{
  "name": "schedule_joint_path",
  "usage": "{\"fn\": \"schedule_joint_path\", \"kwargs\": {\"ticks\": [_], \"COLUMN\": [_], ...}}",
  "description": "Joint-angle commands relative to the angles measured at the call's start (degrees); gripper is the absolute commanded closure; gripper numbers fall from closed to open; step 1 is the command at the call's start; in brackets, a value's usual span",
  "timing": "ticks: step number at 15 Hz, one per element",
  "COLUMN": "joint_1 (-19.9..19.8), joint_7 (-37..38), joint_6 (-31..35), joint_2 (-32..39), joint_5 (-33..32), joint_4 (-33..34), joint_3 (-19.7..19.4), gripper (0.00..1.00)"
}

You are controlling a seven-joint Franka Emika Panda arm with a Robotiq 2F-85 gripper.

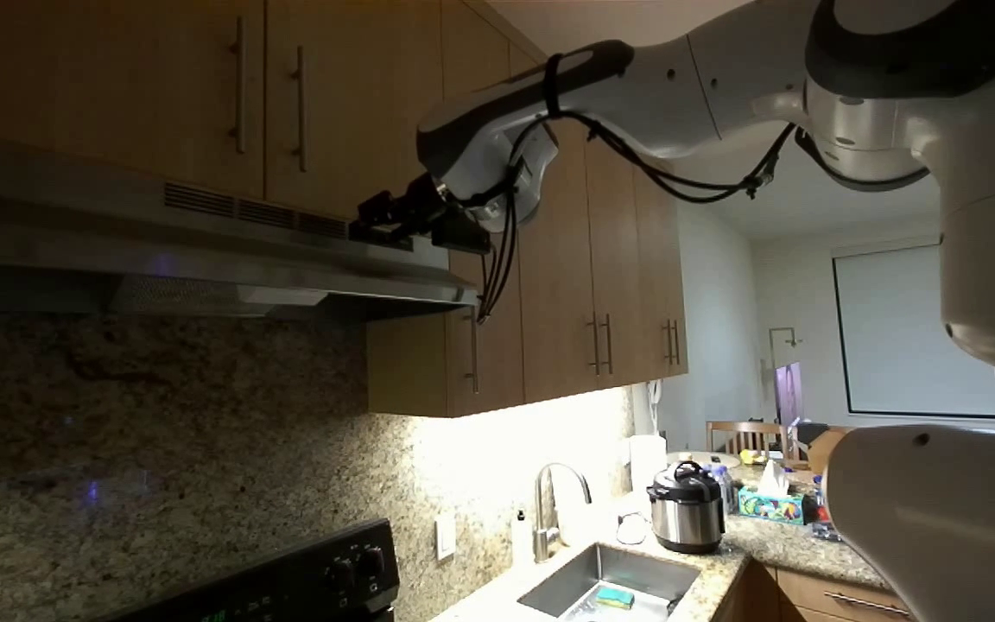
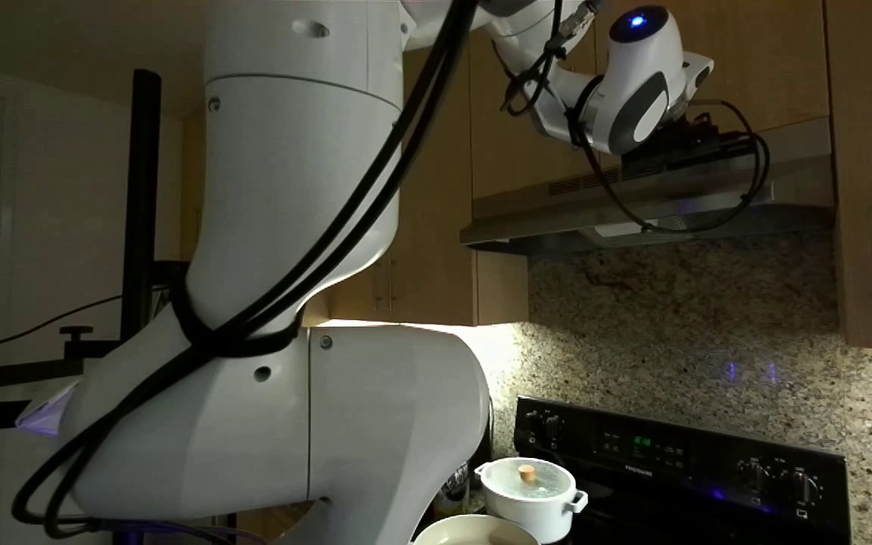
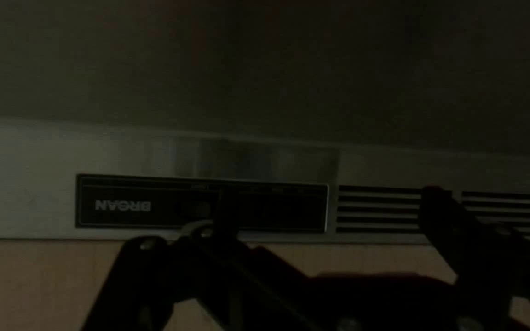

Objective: Switch on the stove light.

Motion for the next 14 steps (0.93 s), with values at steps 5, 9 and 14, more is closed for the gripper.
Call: {"fn": "schedule_joint_path", "kwargs": {"ticks": [5, 9, 14], "joint_1": [12.2, 20.4, 29.8], "joint_7": [-2.1, -0.1, 2.8], "joint_6": [-3.2, -5.5, -6.7], "joint_2": [-3.6, -5.4, -9.1], "joint_5": [-1.0, -5.0, -14.4], "joint_4": [3.7, 6.3, 9.9], "joint_3": [-10.4, -18.4, -26.7], "gripper": [0.0, 0.0, 0.0]}}
